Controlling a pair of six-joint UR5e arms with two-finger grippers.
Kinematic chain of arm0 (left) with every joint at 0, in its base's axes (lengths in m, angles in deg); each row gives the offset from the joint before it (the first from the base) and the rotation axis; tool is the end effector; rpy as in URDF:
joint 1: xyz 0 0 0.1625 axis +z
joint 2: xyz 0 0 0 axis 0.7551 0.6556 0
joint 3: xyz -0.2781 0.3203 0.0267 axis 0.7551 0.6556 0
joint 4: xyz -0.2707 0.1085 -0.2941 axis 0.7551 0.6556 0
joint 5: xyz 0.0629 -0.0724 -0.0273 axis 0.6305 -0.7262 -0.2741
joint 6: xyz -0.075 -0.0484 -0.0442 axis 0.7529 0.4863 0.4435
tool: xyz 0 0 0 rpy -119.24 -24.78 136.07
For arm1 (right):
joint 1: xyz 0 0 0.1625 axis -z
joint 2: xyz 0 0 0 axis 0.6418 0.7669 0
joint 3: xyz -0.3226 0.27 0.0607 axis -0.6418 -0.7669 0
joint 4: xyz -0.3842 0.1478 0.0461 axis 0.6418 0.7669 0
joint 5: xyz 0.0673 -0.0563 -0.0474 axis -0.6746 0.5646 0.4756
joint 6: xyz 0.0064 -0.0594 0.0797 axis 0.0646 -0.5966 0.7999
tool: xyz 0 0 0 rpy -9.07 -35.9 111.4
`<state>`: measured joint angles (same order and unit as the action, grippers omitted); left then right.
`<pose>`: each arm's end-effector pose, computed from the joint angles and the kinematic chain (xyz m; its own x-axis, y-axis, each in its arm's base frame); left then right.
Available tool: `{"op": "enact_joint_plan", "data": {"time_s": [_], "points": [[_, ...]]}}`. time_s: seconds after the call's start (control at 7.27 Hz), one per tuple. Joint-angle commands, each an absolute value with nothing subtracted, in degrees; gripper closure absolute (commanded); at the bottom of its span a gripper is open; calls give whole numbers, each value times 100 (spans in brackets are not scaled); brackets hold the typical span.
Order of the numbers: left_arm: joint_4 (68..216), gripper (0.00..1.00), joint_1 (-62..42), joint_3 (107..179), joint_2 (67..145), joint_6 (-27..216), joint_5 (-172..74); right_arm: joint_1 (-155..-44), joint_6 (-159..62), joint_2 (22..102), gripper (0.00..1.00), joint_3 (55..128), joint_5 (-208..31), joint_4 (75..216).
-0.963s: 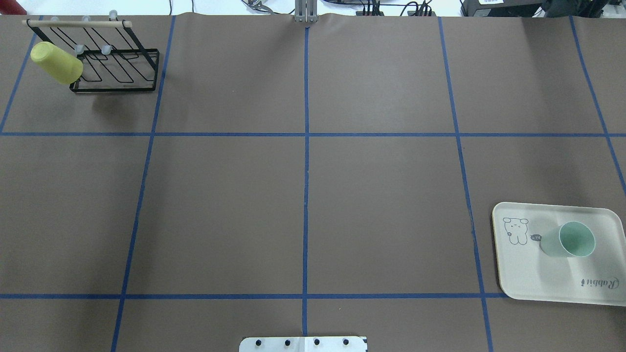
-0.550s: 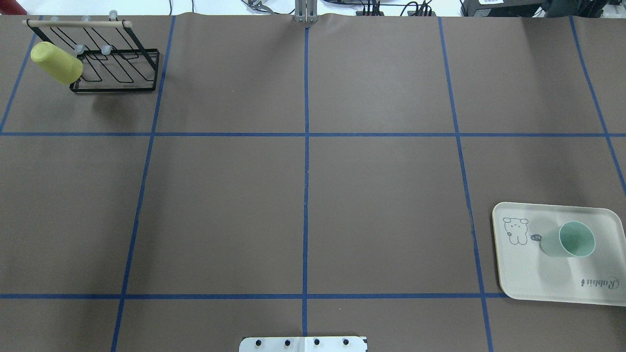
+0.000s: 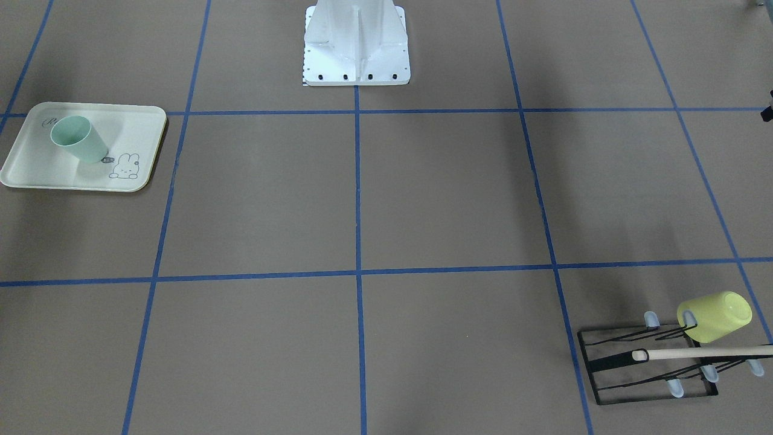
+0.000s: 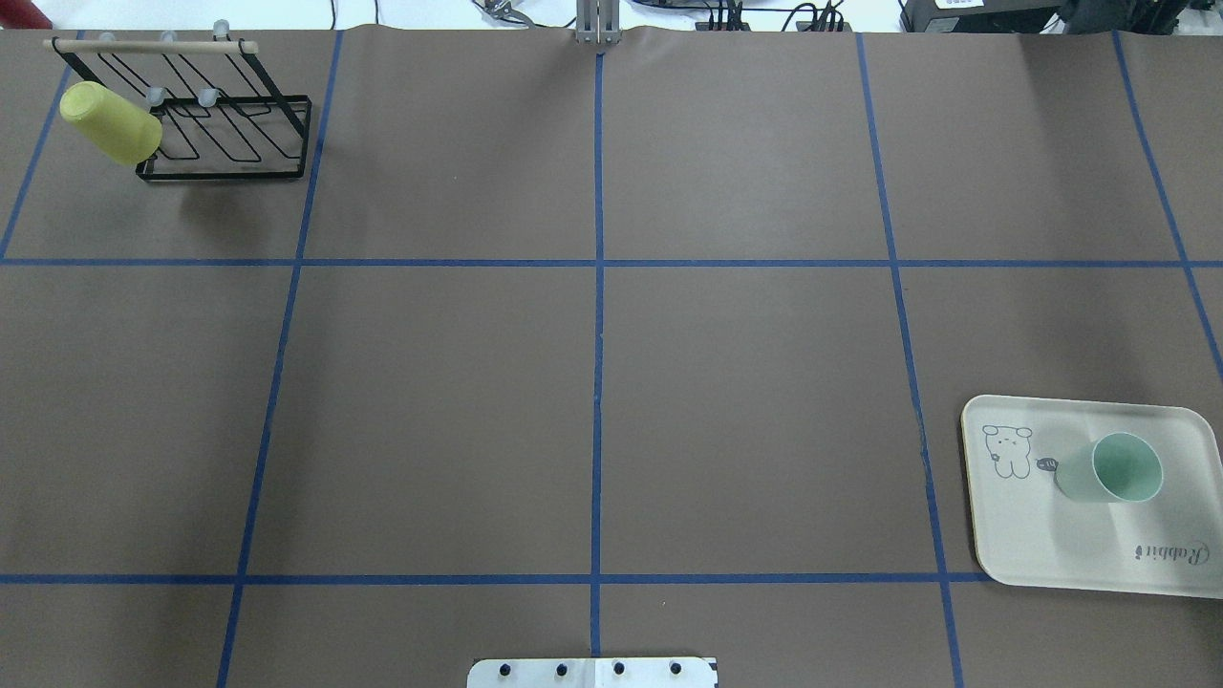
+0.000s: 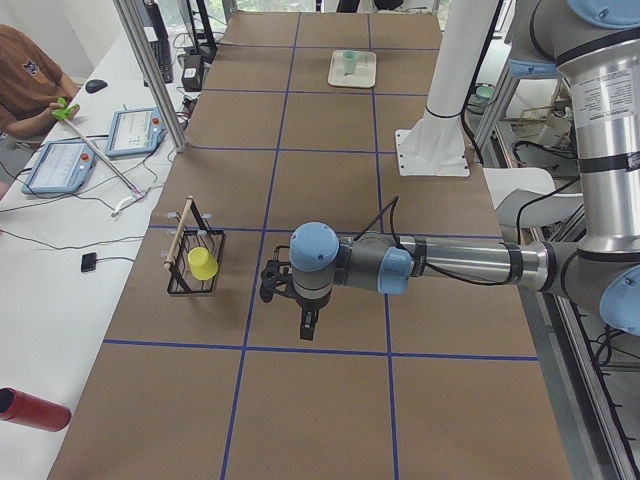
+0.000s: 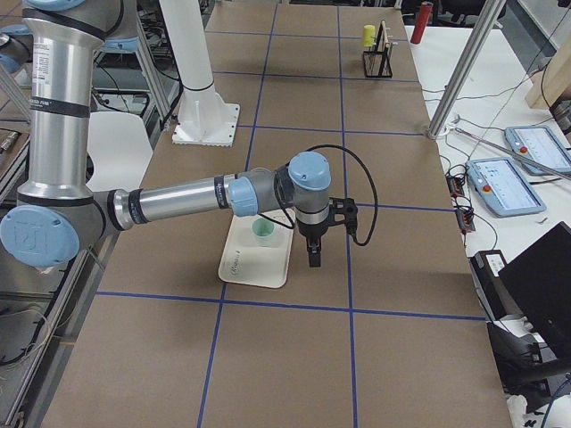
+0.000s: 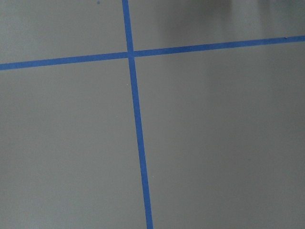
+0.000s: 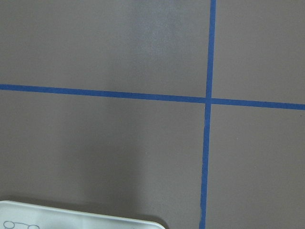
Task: Left arm grabs green cup and hands to right arm on tray
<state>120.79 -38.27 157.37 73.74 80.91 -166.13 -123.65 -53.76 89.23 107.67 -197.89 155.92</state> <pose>-0.0393 -0.4086 0.6116 0.6557 0.1159 -0.7461 -0.0352 0.9918 0.1231 0.0170 -0.4482 0.5514 0.7222 -0.0570 0.6893 -0.0316 0.9928 0.1152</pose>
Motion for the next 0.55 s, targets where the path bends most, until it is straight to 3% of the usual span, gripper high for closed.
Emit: {"op": "enact_joint_plan", "data": {"time_s": [0.0, 0.41], "points": [[12034, 0, -3824, 15696, 7409, 8097, -16651, -12360, -5345, 8942, 0, 10699, -19874, 15580], [12069, 0, -3824, 15695, 7436, 8097, -16589, -12360, -5345, 8934, 0, 10725, -20111, 15563]]}}
